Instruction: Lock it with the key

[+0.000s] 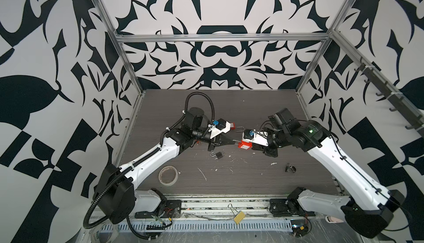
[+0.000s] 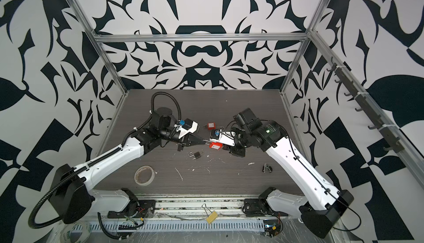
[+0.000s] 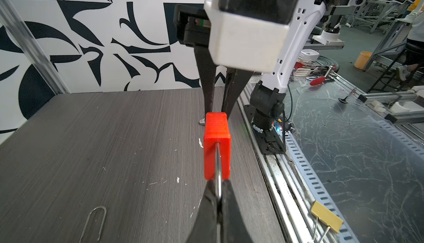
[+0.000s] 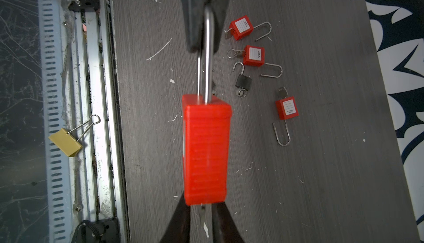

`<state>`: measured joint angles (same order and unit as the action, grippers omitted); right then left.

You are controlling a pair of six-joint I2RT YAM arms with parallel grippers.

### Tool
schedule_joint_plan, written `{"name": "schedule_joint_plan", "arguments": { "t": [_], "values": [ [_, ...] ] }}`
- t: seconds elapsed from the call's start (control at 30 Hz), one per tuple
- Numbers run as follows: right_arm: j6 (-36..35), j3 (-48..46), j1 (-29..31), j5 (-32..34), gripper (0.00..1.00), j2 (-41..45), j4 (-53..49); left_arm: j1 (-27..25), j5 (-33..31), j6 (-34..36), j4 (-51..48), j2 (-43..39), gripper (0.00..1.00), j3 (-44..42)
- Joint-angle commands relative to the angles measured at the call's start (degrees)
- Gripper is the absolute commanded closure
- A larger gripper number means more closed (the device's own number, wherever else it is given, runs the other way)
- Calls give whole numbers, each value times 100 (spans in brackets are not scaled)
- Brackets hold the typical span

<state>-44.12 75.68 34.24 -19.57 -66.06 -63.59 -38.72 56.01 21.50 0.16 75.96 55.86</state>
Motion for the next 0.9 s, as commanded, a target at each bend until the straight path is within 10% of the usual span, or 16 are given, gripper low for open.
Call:
{"name": "schedule_joint_plan", "arguments": {
  "t": [0.0, 0.87],
  "values": [
    [-77, -33, 24, -178, 83, 42, -13, -35, 207, 92, -108, -63, 100, 154],
    [-461, -644, -311, -580, 98, 157, -245, -29, -352, 626, -793, -579, 100, -113]
  ]
}}
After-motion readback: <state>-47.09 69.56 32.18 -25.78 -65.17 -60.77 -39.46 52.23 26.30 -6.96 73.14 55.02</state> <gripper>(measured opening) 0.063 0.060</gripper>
